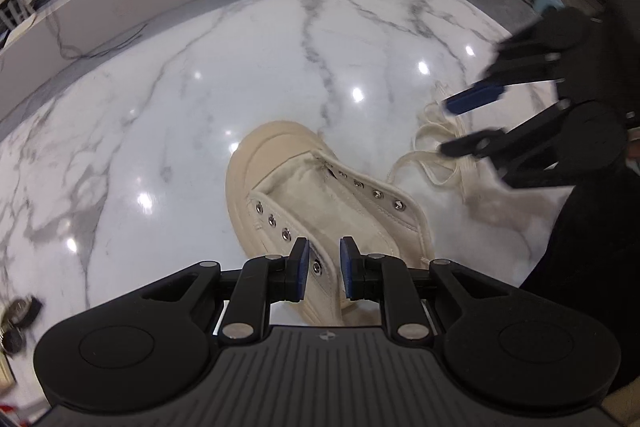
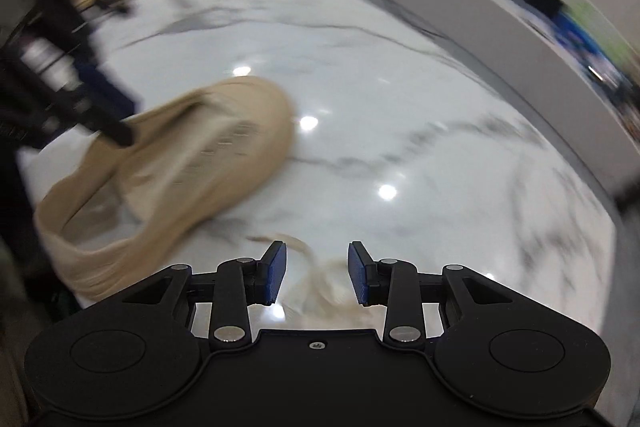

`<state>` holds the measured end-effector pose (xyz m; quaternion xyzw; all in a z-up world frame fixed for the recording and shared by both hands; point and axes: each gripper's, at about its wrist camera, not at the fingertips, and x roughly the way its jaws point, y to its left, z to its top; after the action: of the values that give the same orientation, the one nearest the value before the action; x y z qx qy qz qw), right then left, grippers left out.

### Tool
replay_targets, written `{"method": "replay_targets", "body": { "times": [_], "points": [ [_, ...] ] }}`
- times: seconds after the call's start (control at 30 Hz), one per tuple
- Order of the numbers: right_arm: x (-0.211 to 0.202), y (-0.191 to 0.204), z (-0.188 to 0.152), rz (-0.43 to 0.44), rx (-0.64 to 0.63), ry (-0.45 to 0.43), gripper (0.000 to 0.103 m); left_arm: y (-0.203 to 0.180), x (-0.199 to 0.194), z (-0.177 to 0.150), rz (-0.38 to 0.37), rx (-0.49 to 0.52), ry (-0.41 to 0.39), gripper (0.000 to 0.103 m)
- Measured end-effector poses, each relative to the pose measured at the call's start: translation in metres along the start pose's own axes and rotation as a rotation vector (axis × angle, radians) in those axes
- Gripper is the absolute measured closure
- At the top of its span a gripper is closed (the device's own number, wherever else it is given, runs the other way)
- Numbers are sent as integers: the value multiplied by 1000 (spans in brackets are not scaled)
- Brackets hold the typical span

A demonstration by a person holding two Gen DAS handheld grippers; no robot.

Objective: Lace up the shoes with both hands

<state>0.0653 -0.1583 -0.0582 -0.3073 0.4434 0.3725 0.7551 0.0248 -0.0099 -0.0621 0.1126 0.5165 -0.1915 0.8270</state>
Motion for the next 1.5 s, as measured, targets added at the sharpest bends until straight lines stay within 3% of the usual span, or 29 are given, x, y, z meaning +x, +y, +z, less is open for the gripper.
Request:
{"method": "replay_targets", "body": {
  "times": [0.13,0.27,0.4,0.8,0.9,1.0,1.13,1.2,1.5],
  "points": [
    [20,5,12,41,-191,39,71,2,1,4,-19,103,2,87],
    [34,-6,21,152,-253,87,68,3,6,6,-45,187,-3,87],
    [46,-6,22,174,-312,147,68,2,12,8,-71,280,-20,70],
    [69,-7,29,260,-397,206,70,7,35,18,-205,413,4,68],
    [73,-10,29,276,-387,214,75,4,42,18,-198,435,15,68],
    [75,-9,27,290,-387,220,89,3,48,18,-172,451,18,68],
    [75,-8,23,305,-376,208,92,4,53,18,-142,448,4,68],
    [74,-8,22,310,-372,198,99,6,54,19,-136,441,-3,70],
    [42,-23,30,316,-342,106,101,7,56,25,-111,468,-28,92]
  ]
}}
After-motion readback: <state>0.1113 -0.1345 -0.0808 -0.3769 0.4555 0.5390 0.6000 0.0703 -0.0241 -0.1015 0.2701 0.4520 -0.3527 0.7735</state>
